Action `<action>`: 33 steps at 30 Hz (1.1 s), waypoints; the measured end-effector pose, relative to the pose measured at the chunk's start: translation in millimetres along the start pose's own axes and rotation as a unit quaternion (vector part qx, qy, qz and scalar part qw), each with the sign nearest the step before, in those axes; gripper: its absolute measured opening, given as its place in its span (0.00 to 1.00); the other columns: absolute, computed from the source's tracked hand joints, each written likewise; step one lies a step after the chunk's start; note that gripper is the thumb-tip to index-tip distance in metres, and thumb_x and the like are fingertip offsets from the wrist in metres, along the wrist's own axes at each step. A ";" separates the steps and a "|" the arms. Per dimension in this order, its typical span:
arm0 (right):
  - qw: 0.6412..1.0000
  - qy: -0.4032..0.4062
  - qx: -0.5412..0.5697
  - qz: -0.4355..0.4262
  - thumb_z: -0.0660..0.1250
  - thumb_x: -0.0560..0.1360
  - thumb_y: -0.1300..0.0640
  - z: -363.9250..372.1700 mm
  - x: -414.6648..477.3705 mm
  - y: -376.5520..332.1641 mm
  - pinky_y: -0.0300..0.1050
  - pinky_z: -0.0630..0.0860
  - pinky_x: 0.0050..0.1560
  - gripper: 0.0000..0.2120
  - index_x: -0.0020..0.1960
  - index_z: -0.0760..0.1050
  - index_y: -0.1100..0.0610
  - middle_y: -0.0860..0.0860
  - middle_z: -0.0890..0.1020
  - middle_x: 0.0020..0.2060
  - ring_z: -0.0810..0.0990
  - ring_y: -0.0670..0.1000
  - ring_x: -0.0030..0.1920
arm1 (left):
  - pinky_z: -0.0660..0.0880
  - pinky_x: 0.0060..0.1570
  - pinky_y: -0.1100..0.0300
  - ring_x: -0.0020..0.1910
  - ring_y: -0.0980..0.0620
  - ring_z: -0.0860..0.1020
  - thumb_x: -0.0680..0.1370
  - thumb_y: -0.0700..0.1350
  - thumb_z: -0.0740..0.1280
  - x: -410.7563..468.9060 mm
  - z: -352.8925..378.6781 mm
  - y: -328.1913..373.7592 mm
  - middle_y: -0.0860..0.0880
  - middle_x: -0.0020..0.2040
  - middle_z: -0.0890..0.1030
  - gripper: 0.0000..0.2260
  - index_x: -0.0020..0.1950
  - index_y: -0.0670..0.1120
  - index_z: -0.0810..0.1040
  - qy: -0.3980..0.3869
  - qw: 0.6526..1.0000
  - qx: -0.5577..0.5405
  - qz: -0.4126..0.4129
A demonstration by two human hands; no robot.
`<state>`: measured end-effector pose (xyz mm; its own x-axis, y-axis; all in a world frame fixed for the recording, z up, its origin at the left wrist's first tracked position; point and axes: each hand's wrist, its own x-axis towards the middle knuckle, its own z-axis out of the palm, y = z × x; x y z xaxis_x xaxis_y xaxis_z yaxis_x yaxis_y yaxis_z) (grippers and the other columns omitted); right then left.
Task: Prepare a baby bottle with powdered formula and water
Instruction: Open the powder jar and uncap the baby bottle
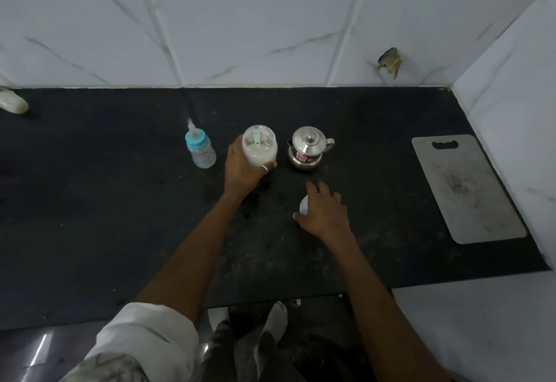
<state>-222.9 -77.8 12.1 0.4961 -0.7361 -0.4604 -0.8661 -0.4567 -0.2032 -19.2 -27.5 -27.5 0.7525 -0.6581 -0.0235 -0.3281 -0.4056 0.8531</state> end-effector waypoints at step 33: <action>0.968 0.128 -0.031 -0.212 0.70 0.78 0.49 -40.4 78.0 -252.5 0.49 0.76 0.49 0.20 0.63 0.74 0.59 0.59 0.79 0.58 0.81 0.59 0.56 | 0.79 0.50 0.62 0.50 0.59 0.81 0.73 0.40 0.76 36.0 -117.5 -67.6 0.52 0.54 0.82 0.22 0.66 0.44 0.76 -0.017 0.999 -0.025 0.037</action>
<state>36.9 -40.2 62.4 0.8122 -0.5716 -0.1164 -0.5797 -0.7685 -0.2708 97.1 50.8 -24.8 0.7073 -0.7065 0.0241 -0.3533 -0.3237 0.8777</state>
